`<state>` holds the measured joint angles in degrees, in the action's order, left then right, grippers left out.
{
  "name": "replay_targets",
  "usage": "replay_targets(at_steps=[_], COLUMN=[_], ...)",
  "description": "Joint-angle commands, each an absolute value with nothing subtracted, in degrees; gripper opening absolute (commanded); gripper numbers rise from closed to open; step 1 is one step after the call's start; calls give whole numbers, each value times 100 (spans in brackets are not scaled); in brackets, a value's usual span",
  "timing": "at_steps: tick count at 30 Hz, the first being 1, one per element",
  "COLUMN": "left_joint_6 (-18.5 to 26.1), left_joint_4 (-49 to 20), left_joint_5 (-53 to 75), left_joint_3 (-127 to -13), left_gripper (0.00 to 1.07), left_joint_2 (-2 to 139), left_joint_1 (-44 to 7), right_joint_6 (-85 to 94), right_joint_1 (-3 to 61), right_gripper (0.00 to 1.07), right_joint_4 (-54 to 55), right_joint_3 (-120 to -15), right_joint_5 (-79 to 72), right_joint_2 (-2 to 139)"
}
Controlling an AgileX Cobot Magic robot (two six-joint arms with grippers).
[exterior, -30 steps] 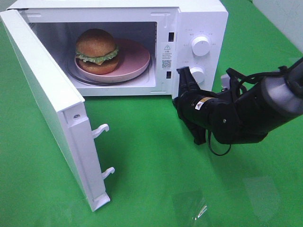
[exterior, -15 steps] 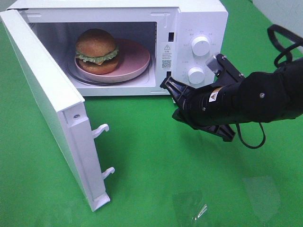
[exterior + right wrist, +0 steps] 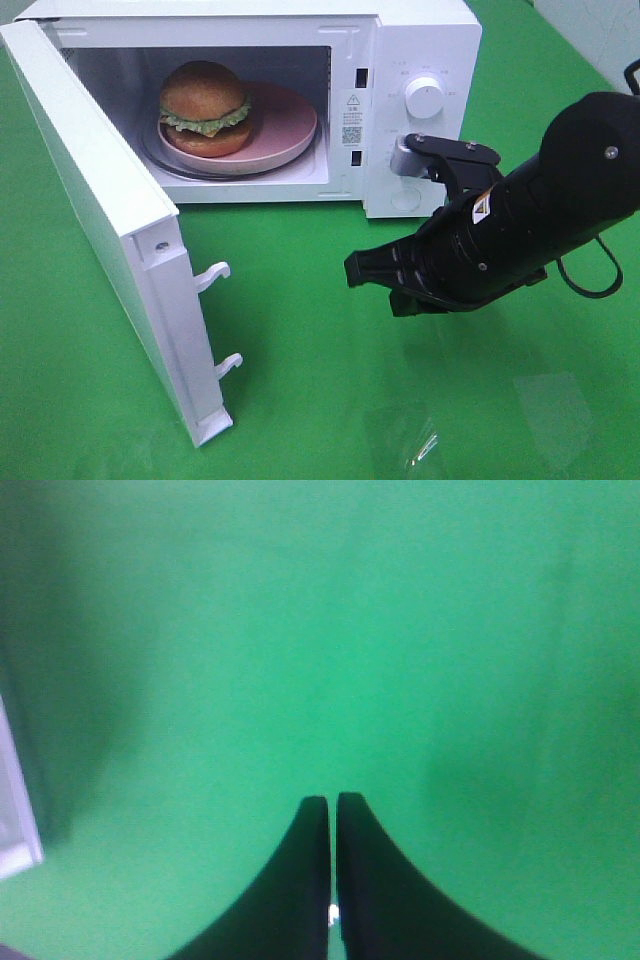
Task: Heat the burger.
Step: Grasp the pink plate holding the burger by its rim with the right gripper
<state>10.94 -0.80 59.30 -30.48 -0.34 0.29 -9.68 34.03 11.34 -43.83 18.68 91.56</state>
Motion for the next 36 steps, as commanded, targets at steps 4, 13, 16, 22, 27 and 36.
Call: replay_targets(at_steps=[4, 13, 16, 22, 27, 36], left_joint_6=[1094, 1094, 1094, 1094, 1094, 1094], left_joint_4=[-103, -103, -103, -103, -103, -103], left_joint_5=[5861, 5861, 5861, 5861, 5861, 5861], left_joint_3=[-3042, -3042, -3042, -3042, -3042, -3042], left_gripper=[77, 77, 77, 77, 77, 77], left_joint_2=[-126, -126, -126, -126, -126, -126], left_joint_1=[23, 23, 23, 23, 23, 23], right_joint_6=[493, 2859, 4549, 6199, 6618, 6182], right_joint_1=[3398, 3398, 3398, 3398, 3398, 3398], right_gripper=[5, 5, 6, 8, 17, 83], right_joint_4=[-218, -854, -1129, -1507, -1541, -1564], right_joint_3=[-4916, -5082, -5082, -5082, -5082, -5094], right_joint_5=[3489, 3862, 3856, 3839, 3386, 2790], right_joint_2=[9093, 9093, 9093, 9093, 9093, 9093])
